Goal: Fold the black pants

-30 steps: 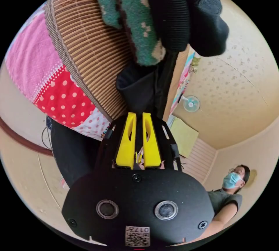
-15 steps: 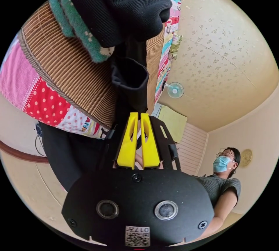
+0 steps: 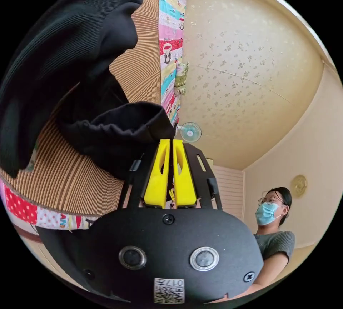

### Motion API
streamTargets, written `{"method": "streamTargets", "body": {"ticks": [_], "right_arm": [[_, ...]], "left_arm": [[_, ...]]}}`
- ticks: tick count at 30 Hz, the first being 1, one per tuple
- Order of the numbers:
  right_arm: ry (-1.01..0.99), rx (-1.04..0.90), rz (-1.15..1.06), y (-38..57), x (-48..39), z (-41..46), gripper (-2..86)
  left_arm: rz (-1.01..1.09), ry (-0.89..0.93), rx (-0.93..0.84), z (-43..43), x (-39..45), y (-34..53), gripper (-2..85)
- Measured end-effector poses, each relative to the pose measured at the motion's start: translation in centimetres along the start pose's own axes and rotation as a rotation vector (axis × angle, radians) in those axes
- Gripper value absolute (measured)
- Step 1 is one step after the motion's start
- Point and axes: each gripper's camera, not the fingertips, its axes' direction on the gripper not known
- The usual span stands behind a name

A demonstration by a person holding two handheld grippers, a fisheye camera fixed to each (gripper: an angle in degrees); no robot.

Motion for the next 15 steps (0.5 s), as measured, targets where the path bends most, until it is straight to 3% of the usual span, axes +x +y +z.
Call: {"method": "streamTargets", "body": {"ticks": [4,7,8,11,15], "right_arm": [[0.051,-0.064,-0.081,-4.9,-5.3,7.5,1.2],[0.097,-0.083,-0.122,-5.4,-8.1,11.6,0.6],[0.136,-0.128,-0.135,-4.9,-9.0,13.5,0.5],[0.218,-0.275,-0.305,-2.3,-11.0,18.6,0.3],[0.618,-0.494,-0.453,2.9,-9.4,25.2,0.4]], "left_arm": [[-0.093,-0.077,0.130,5.2,-0.1,-4.6,-0.6],[-0.026,0.044,0.242,8.3,0.3,-5.5,-0.9],[-0.004,-0.018,0.227,10.0,0.8,-5.4,-0.9],[0.107,-0.255,0.046,15.5,1.9,-4.4,-0.9],[0.296,-0.588,-0.224,21.9,1.7,-1.8,-0.9]]}}
